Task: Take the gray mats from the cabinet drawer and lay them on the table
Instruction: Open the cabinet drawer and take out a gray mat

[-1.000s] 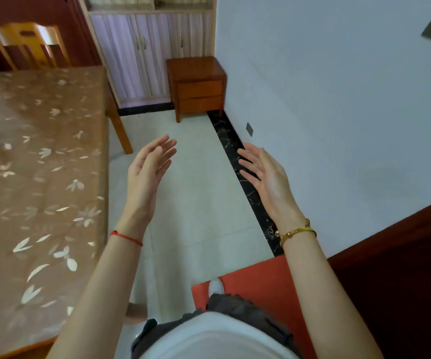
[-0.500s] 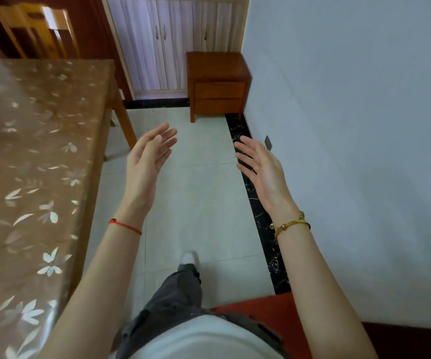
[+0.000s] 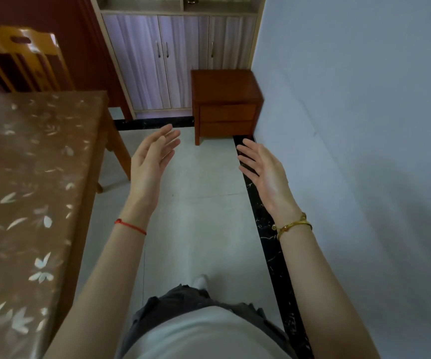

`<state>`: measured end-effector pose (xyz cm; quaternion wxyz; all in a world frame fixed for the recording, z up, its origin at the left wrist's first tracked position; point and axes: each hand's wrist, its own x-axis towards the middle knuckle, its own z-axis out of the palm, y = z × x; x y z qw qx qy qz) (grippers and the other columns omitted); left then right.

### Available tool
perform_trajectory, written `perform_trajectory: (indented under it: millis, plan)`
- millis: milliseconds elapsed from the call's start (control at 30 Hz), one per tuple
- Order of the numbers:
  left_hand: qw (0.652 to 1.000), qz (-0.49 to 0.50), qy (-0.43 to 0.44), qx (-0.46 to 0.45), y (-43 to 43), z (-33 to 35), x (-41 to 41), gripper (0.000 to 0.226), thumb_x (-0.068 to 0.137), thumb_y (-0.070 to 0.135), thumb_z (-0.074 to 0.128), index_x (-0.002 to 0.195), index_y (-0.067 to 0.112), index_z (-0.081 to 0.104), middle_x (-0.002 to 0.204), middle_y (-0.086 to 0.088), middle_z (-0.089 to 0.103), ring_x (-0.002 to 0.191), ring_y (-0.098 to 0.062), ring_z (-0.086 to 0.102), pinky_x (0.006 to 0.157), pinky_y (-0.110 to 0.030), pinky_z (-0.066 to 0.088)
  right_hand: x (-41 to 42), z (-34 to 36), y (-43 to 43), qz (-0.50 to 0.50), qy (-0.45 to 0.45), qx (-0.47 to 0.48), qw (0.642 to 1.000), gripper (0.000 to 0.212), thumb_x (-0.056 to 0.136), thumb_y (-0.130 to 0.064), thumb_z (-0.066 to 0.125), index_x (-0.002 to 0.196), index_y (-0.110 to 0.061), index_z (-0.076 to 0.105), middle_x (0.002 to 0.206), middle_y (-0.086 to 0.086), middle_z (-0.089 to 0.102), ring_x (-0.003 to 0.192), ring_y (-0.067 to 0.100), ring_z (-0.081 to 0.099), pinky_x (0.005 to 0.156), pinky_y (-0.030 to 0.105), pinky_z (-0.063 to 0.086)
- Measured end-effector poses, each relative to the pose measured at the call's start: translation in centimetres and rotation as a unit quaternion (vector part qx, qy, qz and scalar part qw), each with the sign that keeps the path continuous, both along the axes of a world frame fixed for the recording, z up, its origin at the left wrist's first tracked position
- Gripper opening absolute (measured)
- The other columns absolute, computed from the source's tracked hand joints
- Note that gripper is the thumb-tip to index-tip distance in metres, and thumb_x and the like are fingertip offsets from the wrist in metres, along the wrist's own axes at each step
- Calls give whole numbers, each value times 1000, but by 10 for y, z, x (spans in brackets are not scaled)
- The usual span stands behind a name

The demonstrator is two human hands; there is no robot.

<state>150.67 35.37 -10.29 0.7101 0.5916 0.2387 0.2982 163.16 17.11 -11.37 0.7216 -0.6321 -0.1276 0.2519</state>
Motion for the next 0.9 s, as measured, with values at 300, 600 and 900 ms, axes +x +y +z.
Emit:
perform_trajectory:
  millis: [300, 600, 900]
  plan:
    - [999, -28, 20, -18, 71, -11, 135, 29, 104, 25, 43, 126, 23, 62, 127, -1, 69, 119, -14, 64, 111, -40, 44, 132, -9, 69, -22, 25, 3, 999, 40, 101, -40, 39, 129, -21, 59, 128, -1, 64, 119, 14, 59, 107, 40, 45]
    - [1000, -1, 20, -20, 130, -23, 291, 32, 103, 25, 43, 130, 20, 60, 127, -1, 68, 119, -14, 64, 111, -38, 44, 298, -21, 135, 17, 20, -4, 1000, 42, 102, -39, 37, 133, -18, 56, 129, 0, 63, 120, 15, 58, 107, 40, 44]
    - [997, 57, 25, -56, 180, -32, 449, 32, 102, 23, 47, 129, 15, 61, 125, -4, 70, 118, -16, 66, 110, -39, 45, 468, -17, 197, 70, 29, -26, 997, 43, 102, -38, 35, 133, -16, 55, 130, 3, 62, 119, 16, 58, 105, 37, 46]
